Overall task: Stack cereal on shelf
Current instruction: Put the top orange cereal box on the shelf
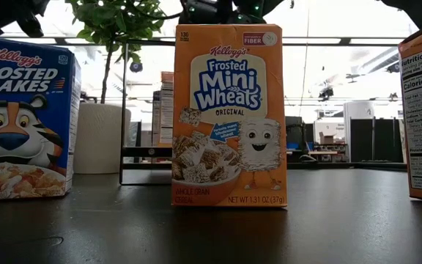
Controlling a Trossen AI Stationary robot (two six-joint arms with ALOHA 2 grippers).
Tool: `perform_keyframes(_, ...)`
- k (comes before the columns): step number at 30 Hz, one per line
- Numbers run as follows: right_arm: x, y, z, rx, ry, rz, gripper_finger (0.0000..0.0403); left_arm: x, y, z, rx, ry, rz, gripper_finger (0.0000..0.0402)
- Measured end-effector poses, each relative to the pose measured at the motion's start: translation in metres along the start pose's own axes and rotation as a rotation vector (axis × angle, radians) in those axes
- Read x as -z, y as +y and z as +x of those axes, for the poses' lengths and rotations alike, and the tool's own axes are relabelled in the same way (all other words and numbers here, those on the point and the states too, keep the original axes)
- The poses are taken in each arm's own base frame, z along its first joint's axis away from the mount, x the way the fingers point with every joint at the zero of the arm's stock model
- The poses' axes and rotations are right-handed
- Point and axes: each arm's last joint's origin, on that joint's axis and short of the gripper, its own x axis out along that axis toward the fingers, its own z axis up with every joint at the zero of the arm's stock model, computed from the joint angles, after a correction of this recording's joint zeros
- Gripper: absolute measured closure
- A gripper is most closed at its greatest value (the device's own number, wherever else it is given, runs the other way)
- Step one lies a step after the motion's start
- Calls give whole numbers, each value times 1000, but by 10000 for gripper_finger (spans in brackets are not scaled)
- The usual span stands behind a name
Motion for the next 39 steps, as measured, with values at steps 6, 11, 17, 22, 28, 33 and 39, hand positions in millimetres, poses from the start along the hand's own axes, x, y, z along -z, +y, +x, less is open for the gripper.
perform_keyframes(6,-6,5,2,-10,-64,-37,394,0,0,0,0,0,0,402)
perform_keyframes(11,-11,6,3,-14,-119,-57,394,0,0,0,0,0,0,402)
perform_keyframes(17,-12,6,3,-14,-125,-58,394,0,0,0,0,0,0,402)
perform_keyframes(22,-6,5,3,-10,-67,-48,394,0,0,0,0,0,0,402)
perform_keyframes(28,-7,6,4,-10,-74,-47,394,0,0,0,0,0,0,402)
perform_keyframes(33,-12,8,10,-17,-125,-71,394,0,0,0,0,-1,0,402)
perform_keyframes(39,-16,7,17,-19,-162,-83,394,0,0,0,0,-1,-1,402)
